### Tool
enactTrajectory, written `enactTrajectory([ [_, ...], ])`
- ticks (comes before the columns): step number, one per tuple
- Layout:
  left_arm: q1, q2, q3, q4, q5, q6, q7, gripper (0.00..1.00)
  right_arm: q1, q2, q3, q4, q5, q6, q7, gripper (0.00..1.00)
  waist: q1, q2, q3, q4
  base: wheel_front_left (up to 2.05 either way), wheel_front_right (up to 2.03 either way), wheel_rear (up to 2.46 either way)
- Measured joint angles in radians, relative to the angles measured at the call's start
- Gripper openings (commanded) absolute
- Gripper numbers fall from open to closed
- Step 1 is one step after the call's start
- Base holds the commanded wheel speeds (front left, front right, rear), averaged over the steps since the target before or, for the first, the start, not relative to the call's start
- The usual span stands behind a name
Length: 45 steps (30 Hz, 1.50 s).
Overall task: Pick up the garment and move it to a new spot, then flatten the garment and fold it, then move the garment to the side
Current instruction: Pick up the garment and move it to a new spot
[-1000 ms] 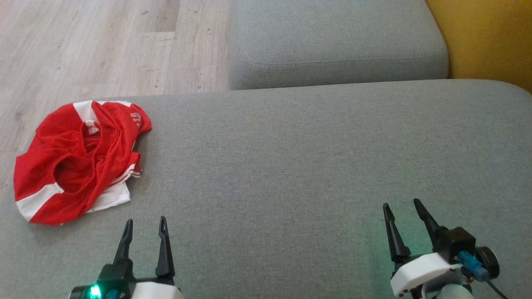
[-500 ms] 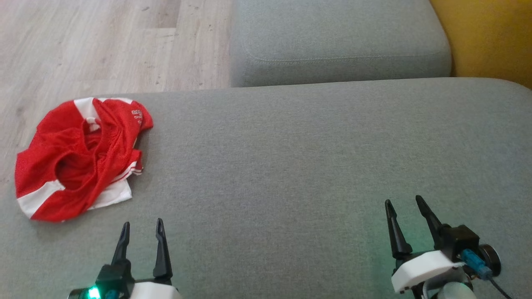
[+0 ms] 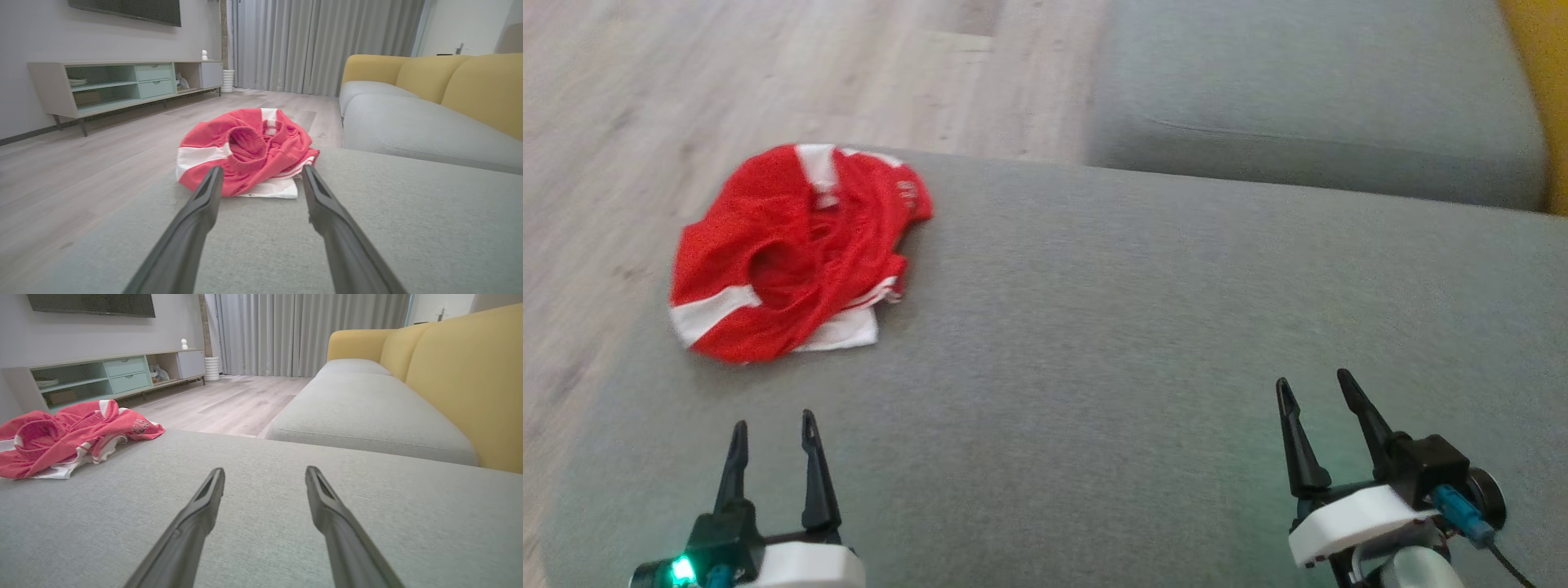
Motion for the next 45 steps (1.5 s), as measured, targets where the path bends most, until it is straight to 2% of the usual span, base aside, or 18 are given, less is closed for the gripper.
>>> enactTrajectory([
  [11,0.032,0.003,0.073,-0.053,0.044,0.023,-0.001,1.00,0.028,0.000,0.005,-0.002,0.013,0.000,-0.001,1.00,-0.0002,0.0000,-0.016,0.182,0.00,0.00,0.00],
  [20,-0.035,0.064,0.119,-0.146,0.101,0.035,-0.002,1.00,0.021,0.001,-0.050,-0.022,-0.090,0.000,-0.002,1.00,-0.0002,0.0000,0.063,0.204,0.00,0.00,0.00],
  [23,-0.169,0.108,0.093,-0.141,0.115,-0.014,-0.003,1.00,-0.007,0.000,-0.088,-0.041,-0.157,0.000,-0.002,1.00,0.0001,0.0000,0.127,0.204,0.00,0.00,0.00],
  [26,-0.327,0.133,0.055,-0.054,0.139,-0.052,-0.003,1.00,-0.052,0.000,-0.124,-0.066,-0.231,0.000,-0.002,1.00,0.0002,0.0000,0.199,0.206,0.00,0.00,0.00],
  [29,-0.485,0.132,0.019,0.097,0.139,-0.092,0.043,1.00,-0.095,-0.002,-0.158,-0.093,-0.297,0.000,-0.002,1.00,0.0003,0.0000,0.273,0.208,0.00,0.00,0.00],
  [35,-0.735,0.093,-0.018,0.401,0.121,-0.142,0.126,1.00,-0.144,-0.046,-0.189,-0.129,-0.331,0.000,-0.002,1.00,0.0004,0.0000,0.406,0.212,0.00,0.00,0.00],
  [40,-0.835,0.065,-0.031,0.602,0.113,-0.146,0.133,1.00,-0.149,-0.061,-0.192,-0.174,-0.335,0.000,-0.012,1.00,0.0001,0.0000,0.479,0.205,0.00,0.00,0.00],
  [45,-0.914,0.087,-0.026,0.761,0.114,-0.097,0.096,1.00,-0.181,-0.062,-0.187,-0.204,-0.337,0.000,-0.013,1.00,0.0000,0.0000,0.521,0.179,0.00,0.00,0.00],
])
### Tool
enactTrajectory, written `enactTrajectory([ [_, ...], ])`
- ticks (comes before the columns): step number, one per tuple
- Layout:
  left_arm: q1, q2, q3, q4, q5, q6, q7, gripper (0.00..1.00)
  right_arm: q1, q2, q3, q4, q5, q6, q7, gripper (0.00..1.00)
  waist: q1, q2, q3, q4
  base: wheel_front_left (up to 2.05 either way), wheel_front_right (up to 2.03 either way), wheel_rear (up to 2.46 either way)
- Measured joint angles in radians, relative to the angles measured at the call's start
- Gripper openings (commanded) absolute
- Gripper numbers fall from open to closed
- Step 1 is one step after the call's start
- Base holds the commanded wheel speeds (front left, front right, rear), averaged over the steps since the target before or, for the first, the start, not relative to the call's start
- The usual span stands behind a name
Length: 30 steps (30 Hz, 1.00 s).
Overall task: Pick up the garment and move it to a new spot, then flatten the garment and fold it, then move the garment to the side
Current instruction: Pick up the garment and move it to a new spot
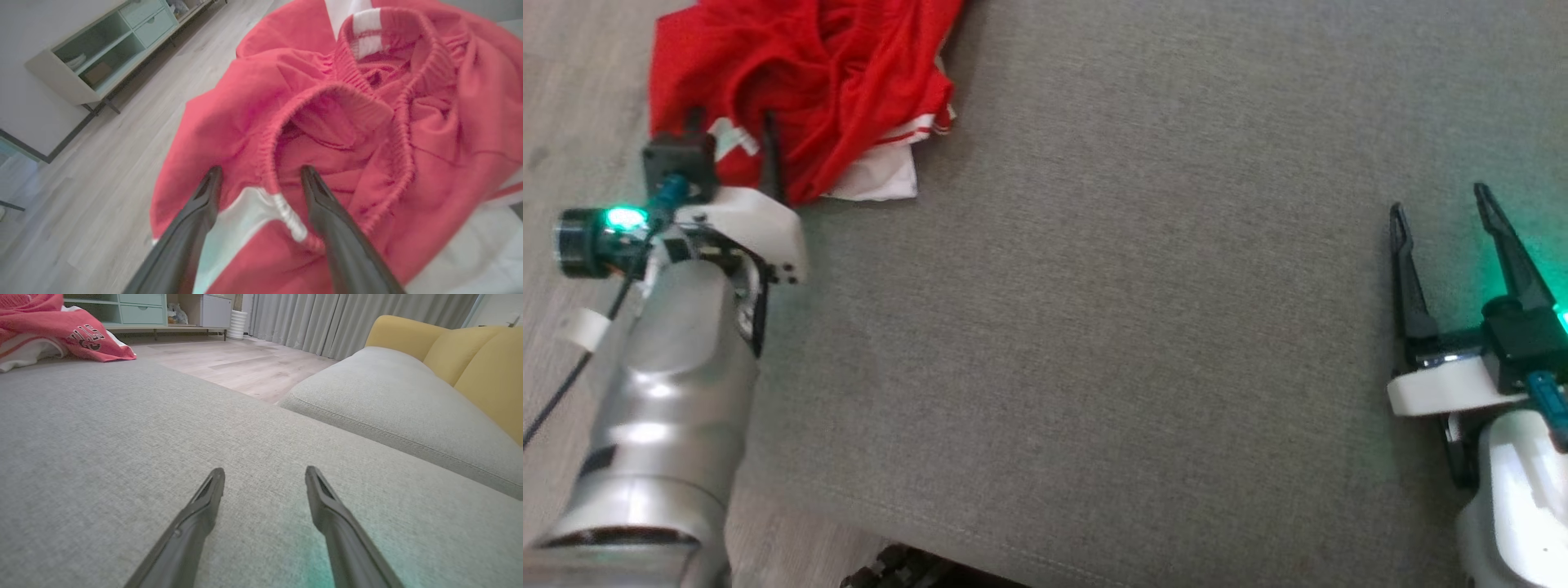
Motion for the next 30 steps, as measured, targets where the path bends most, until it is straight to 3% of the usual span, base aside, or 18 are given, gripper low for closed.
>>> enactTrajectory([
  [2,-0.030,0.015,0.004,0.036,0.003,0.030,-0.037,0.00,-0.014,0.000,0.004,-0.006,-0.002,0.000,0.000,1.00,0.0000,0.0000,0.011,-0.013,0.00,0.00,0.00],
  [7,-0.100,0.040,-0.009,0.032,0.025,0.048,-0.091,0.00,-0.033,0.003,0.004,-0.001,-0.002,0.000,-0.003,1.00,0.0002,-0.0001,0.007,-0.042,0.00,0.00,0.00],
  [11,-0.130,0.077,-0.054,-0.107,0.067,0.044,-0.097,0.00,-0.042,0.021,0.001,0.042,0.015,0.000,-0.001,1.00,0.0002,0.0000,-0.041,-0.062,0.00,0.00,0.00],
  [16,-0.172,0.165,-0.109,-0.270,0.113,0.003,-0.104,0.00,-0.023,0.045,0.023,0.070,0.061,0.000,0.002,1.00,-0.0002,0.0000,-0.120,-0.125,0.00,0.00,0.00],
  [19,-0.208,0.194,-0.143,-0.322,0.137,-0.035,-0.104,0.00,-0.022,0.046,0.044,0.085,0.147,0.000,0.002,1.00,-0.0001,0.0000,-0.164,-0.184,0.00,0.00,0.00],
  [25,-0.293,0.189,-0.220,-0.439,0.158,-0.097,-0.043,0.00,0.020,0.048,0.067,0.092,0.271,0.000,0.002,1.00,-0.0002,0.0000,-0.245,-0.329,0.00,0.00,0.00],
  [30,-0.338,0.153,-0.261,-0.512,0.147,-0.114,0.000,0.00,0.060,0.048,0.085,0.097,0.324,0.000,0.002,1.00,-0.0002,0.0000,-0.293,-0.429,0.00,0.00,0.00],
])
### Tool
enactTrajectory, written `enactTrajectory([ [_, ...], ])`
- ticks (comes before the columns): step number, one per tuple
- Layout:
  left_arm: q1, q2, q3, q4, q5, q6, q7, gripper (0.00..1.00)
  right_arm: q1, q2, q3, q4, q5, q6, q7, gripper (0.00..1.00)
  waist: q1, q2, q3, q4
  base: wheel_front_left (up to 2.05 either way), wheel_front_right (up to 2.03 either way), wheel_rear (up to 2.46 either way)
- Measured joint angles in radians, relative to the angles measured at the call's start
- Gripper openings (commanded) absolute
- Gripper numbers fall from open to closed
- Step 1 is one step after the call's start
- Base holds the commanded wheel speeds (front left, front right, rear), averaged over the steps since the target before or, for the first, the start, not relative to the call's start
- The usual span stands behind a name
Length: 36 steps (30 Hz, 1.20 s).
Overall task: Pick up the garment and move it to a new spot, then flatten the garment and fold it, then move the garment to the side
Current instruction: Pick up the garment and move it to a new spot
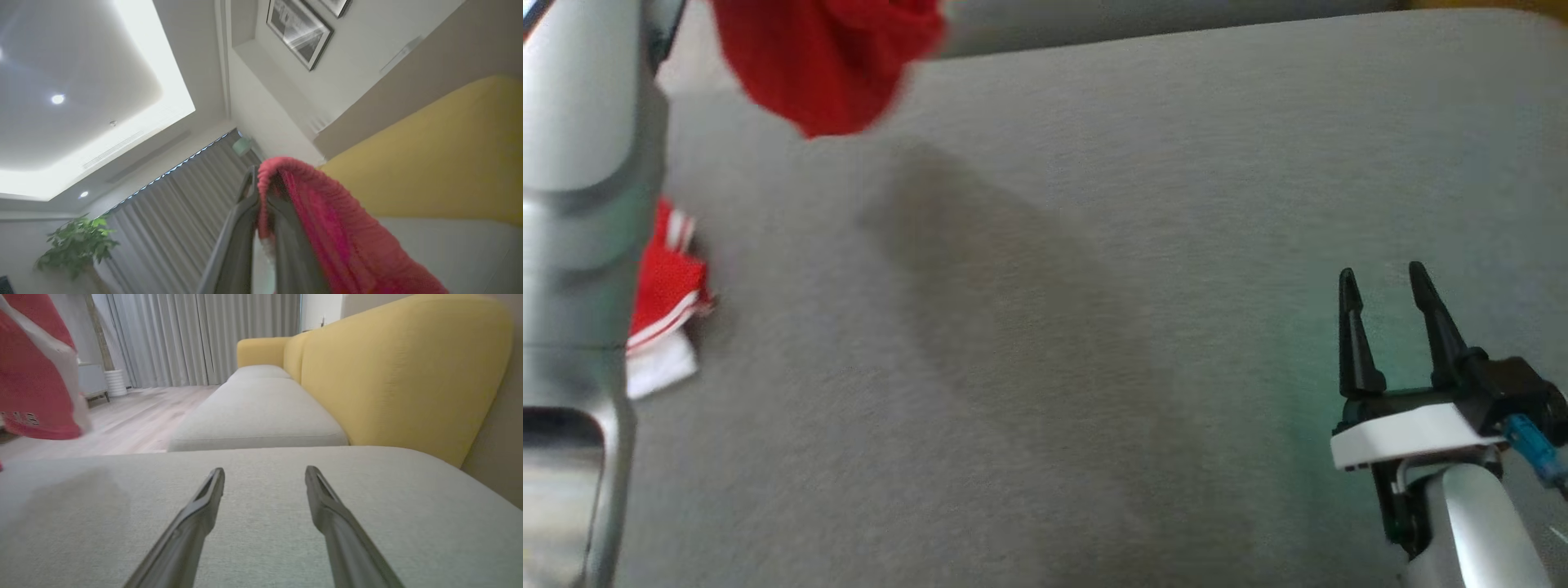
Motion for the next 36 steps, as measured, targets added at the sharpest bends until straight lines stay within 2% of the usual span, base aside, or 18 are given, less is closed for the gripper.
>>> enactTrajectory([
  [5,-0.022,-0.051,-0.019,-0.019,-0.054,-0.009,0.035,0.00,0.002,0.004,0.027,-0.003,0.042,0.000,0.000,1.00,0.0000,0.0000,-0.048,-0.111,0.00,0.00,0.00],
  [6,-0.015,-0.069,-0.018,0.001,-0.092,-0.009,0.057,0.00,0.002,0.004,0.033,-0.009,0.057,0.000,0.000,1.00,0.0000,0.0000,-0.063,-0.148,0.00,0.00,0.00],
  [8,0.011,-0.080,-0.024,0.028,-0.122,-0.017,0.073,0.00,0.003,0.004,0.040,-0.013,0.065,0.000,0.000,1.00,0.0000,0.0000,-0.074,-0.179,0.00,0.00,0.00],
  [11,0.118,-0.090,-0.048,0.082,-0.165,-0.018,0.082,0.00,0.003,0.004,0.046,-0.022,0.079,0.000,0.000,1.00,0.0000,0.0000,-0.077,-0.212,0.00,0.00,0.00],
  [15,0.336,-0.094,-0.078,0.195,-0.236,-0.025,0.064,0.00,0.001,0.005,0.057,-0.029,0.095,0.000,0.000,1.00,0.0004,0.0000,-0.047,-0.229,0.00,0.00,0.00],
  [16,0.391,-0.093,-0.079,0.229,-0.261,-0.026,0.052,0.36,0.000,0.005,0.062,-0.030,0.095,0.000,0.000,1.00,0.0004,0.0000,-0.038,-0.232,0.00,0.00,0.00],
  [17,0.441,-0.091,-0.084,0.260,-0.277,-0.026,0.036,1.00,-0.001,0.005,0.068,-0.031,0.095,0.000,0.000,1.00,0.0004,0.0000,-0.030,-0.234,0.00,0.00,0.00],
  [20,0.552,-0.093,-0.076,0.335,-0.315,-0.021,-0.025,1.00,-0.001,0.006,0.089,-0.031,0.095,0.000,0.000,1.00,0.0004,0.0000,-0.014,-0.233,0.00,0.00,0.00],
  [22,0.592,-0.104,-0.061,0.359,-0.340,-0.003,-0.060,1.00,0.000,0.006,0.089,-0.031,0.095,0.000,0.000,1.00,0.0003,0.0000,-0.013,-0.220,0.00,0.00,0.00],
  [25,0.642,-0.134,-0.037,0.366,-0.367,0.021,-0.087,1.00,0.015,0.006,0.084,-0.024,0.082,0.000,0.000,1.00,0.0003,0.0000,-0.020,-0.184,0.00,0.00,0.00],
  [28,0.732,-0.172,-0.032,0.344,-0.396,0.023,-0.095,1.00,0.055,0.006,0.077,0.000,0.075,0.000,0.000,1.00,0.0002,0.0000,-0.043,-0.135,0.00,0.00,0.00],
  [31,0.863,-0.189,-0.018,0.242,-0.400,0.036,-0.095,1.00,0.104,0.007,0.059,0.022,0.067,0.000,0.001,1.00,0.0001,0.0000,-0.076,-0.077,0.00,0.00,0.00],
  [36,1.076,-0.200,0.075,-0.055,-0.379,0.138,-0.096,1.00,0.151,0.008,0.054,0.031,0.073,0.000,0.001,1.00,0.0000,0.0000,-0.140,0.016,0.00,0.00,0.00],
])
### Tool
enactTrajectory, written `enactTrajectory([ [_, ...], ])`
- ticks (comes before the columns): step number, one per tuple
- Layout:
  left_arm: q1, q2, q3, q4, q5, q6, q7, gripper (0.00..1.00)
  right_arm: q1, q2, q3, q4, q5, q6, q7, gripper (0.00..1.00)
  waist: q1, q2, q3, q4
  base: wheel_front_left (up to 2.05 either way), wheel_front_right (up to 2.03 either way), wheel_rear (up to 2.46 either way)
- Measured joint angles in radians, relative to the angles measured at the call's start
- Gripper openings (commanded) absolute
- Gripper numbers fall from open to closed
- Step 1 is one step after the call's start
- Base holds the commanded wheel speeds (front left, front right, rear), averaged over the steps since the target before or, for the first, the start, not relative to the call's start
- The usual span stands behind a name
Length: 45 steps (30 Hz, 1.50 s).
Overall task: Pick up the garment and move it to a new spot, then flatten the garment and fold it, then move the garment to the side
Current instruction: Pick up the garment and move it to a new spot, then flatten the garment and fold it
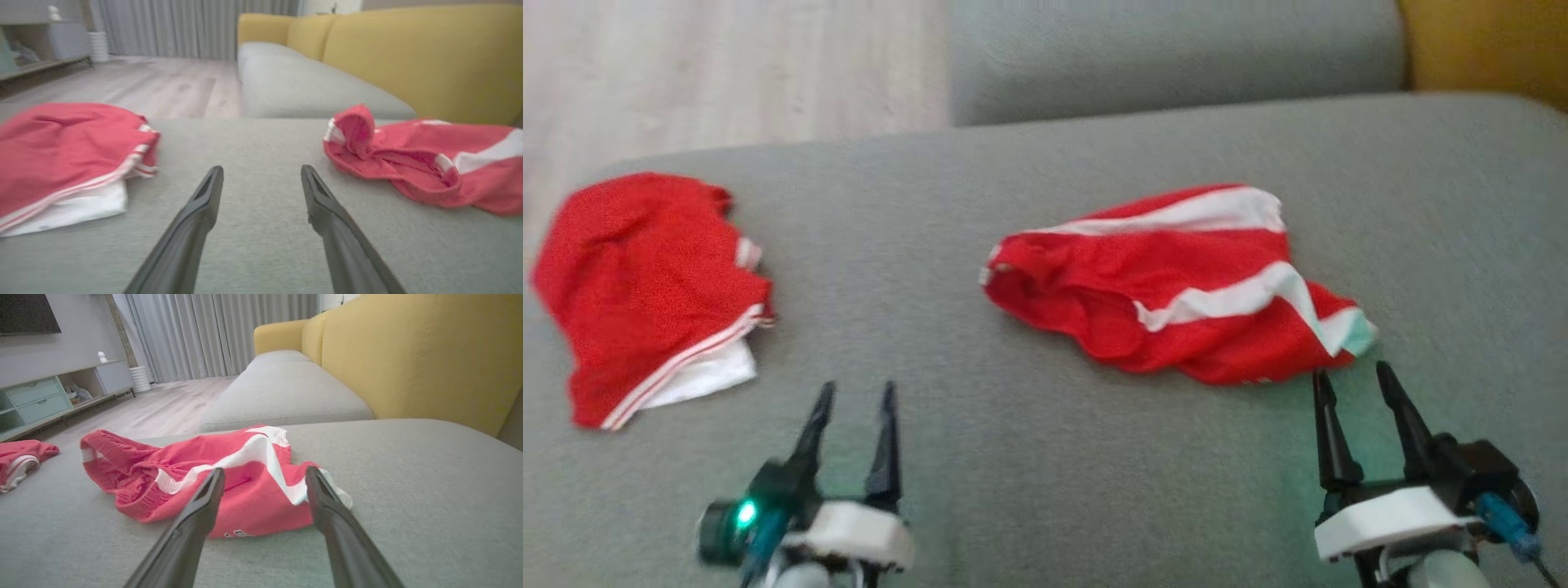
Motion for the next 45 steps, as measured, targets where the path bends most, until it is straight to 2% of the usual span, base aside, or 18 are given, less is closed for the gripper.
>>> enactTrajectory([
  [2,0.083,-0.008,0.049,-0.112,0.012,0.045,0.000,1.00,0.014,0.000,0.011,-0.002,0.002,0.000,0.000,1.00,0.0000,0.0000,-0.027,0.030,0.00,0.00,0.00],
  [5,0.204,-0.013,0.088,-0.244,0.036,0.090,0.000,1.00,0.049,0.001,0.028,-0.026,-0.003,0.000,0.000,1.00,-0.0001,0.0000,-0.067,0.066,0.00,0.00,0.00],
  [8,0.294,-0.018,0.081,-0.351,0.079,0.092,0.000,1.00,0.090,0.004,0.047,-0.059,-0.003,0.000,0.000,1.00,-0.0001,0.0001,-0.099,0.091,0.00,0.00,0.00],
  [11,0.339,-0.023,0.074,-0.401,0.095,0.085,-0.002,1.00,0.137,0.004,0.032,-0.073,-0.013,0.000,0.000,1.00,-0.0001,0.0000,-0.121,0.105,0.00,0.00,0.00],
  [24,0.354,-0.023,0.072,-0.402,0.183,0.038,-0.003,1.00,0.174,0.004,0.006,-0.080,-0.015,0.000,0.000,1.00,0.0001,0.0000,-0.128,0.087,0.00,0.00,0.00],
  [45,0.352,-0.024,0.063,-0.372,0.195,0.032,-0.003,1.00,0.171,0.004,0.009,-0.081,-0.015,0.000,0.000,1.00,0.0002,0.0000,-0.113,0.060,0.00,0.00,0.00],
])
